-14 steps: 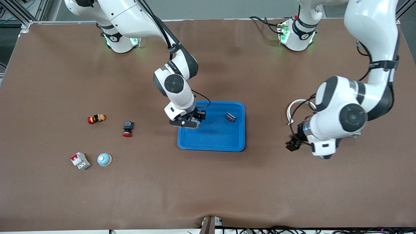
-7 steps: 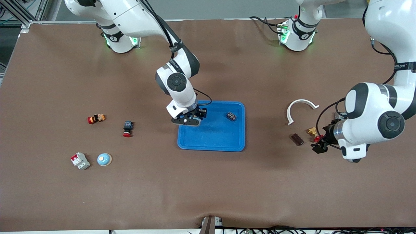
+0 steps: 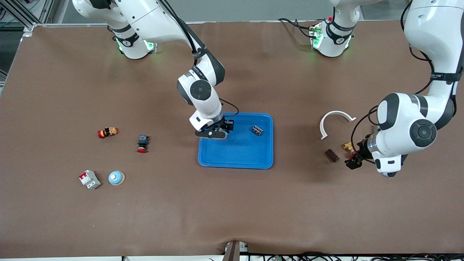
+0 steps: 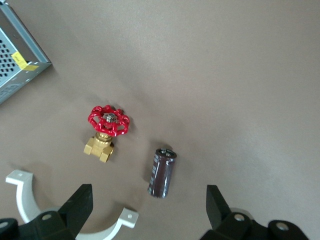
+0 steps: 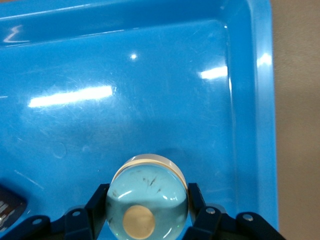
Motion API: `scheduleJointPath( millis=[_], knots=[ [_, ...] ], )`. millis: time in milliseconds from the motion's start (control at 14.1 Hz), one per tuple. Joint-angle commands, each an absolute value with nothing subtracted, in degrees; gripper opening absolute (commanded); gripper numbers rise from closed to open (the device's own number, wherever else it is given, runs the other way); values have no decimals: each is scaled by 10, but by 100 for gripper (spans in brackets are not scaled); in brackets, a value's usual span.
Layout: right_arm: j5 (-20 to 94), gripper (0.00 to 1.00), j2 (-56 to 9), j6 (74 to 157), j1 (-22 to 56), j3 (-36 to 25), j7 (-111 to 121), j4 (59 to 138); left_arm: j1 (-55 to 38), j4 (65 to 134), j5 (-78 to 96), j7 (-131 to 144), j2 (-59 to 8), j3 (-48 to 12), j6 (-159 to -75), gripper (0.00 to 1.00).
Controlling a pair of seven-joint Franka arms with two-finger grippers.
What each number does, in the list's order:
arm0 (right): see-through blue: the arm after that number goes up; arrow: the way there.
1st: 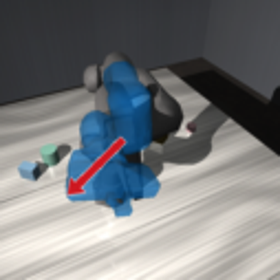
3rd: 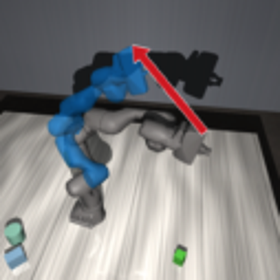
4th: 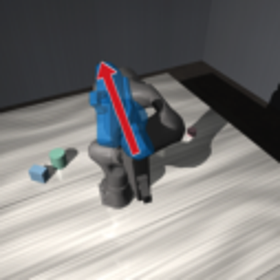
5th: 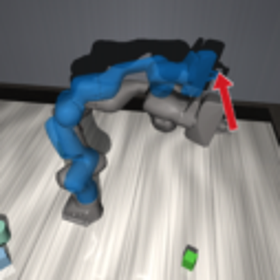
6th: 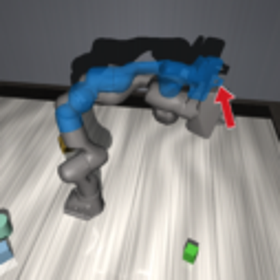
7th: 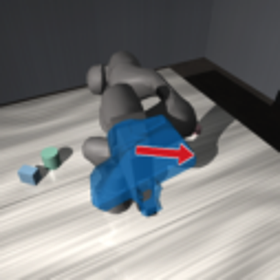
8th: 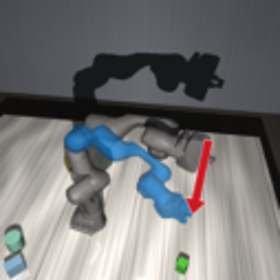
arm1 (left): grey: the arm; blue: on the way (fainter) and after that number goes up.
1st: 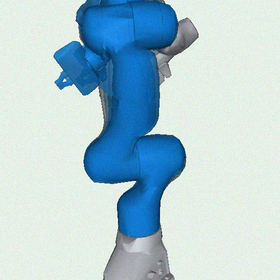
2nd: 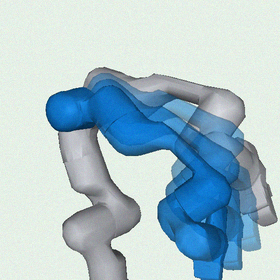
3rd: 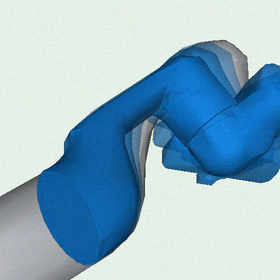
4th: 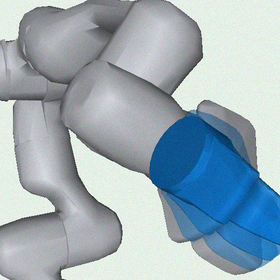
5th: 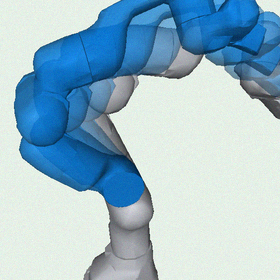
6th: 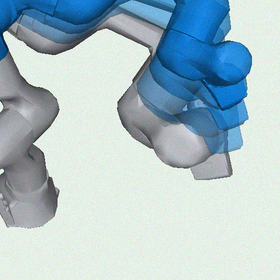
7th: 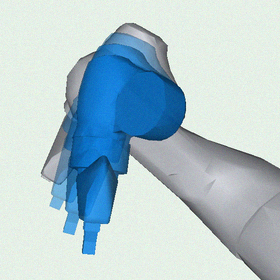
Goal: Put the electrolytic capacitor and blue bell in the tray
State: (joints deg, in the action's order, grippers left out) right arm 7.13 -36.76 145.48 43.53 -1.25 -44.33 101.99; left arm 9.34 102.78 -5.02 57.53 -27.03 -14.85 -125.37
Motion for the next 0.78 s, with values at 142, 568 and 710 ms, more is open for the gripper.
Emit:
scheduleJointPath(
  millis=[142, 568, 710],
  knots=[
    [68, 47, -376, 1469, 446, -18, -454, 1020, 102, 1066, -55, 588, -276, -155, -1298, 100],
    [68, 48, -382, 1478, 446, -18, -454, 1020, 98, 1088, -55, 596, -309, -156, -1347, 97],
    [68, 48, -383, 1479, 446, -18, -454, 1019, 95, 1087, -55, 596, -317, -156, -1352, 86]
  ],
)
